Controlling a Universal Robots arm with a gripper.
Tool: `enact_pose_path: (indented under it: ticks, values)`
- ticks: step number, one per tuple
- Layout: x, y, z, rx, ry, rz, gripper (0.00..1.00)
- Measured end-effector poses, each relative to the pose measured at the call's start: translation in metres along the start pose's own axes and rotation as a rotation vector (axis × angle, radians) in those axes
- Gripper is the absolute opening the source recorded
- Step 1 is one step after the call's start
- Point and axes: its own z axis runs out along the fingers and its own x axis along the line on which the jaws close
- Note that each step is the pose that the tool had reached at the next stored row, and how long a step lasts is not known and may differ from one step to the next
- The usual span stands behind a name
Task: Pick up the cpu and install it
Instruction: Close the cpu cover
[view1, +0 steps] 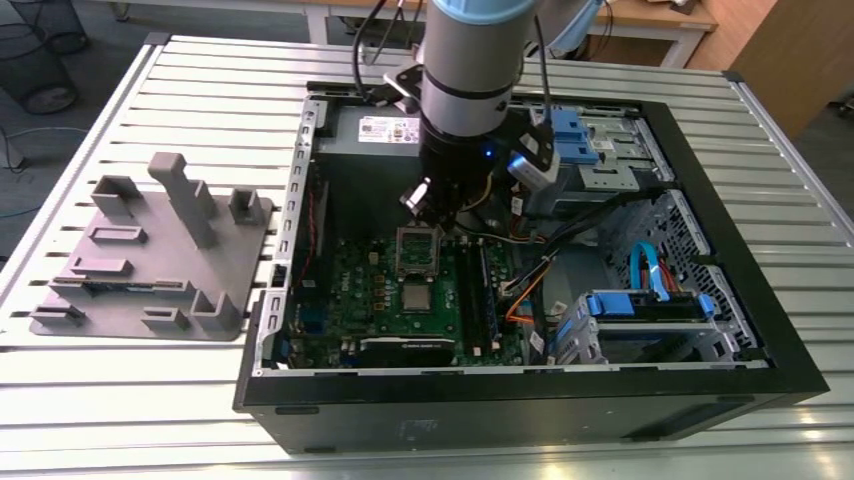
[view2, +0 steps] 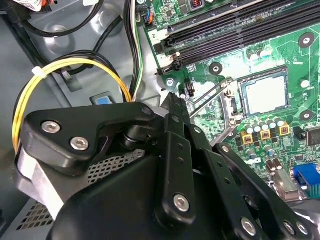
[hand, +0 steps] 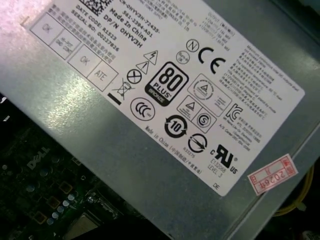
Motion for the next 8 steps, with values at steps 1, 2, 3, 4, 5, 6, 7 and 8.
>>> enact_pose_path:
  ticks: [1, 2, 3, 4, 5, 6, 7, 8]
  values:
    - [0.0002, 0.0002, -0.0004, 0.0008, -0.0008, 0.0, 0.11]
    - [0.0004, 0.0004, -0.0008, 0.0015, -0.0017, 0.0, 0.11]
    - [0.0007, 0.0007, -0.0012, 0.0022, -0.0026, 0.0, 0.11]
    - [0.0009, 0.0009, -0.0017, 0.0029, -0.0034, 0.0, 0.11]
    - [0.0011, 0.0011, -0.0021, 0.0038, -0.0043, 0.0, 0.11]
    - [0.0013, 0.0013, -0.0025, 0.0045, -0.0053, -0.001, 0.11]
    - [0.0015, 0.0015, -0.003, 0.0052, -0.0061, -0.001, 0.11]
    - [0.0017, 0.0018, -0.0033, 0.006, -0.007, -0.001, 0.11]
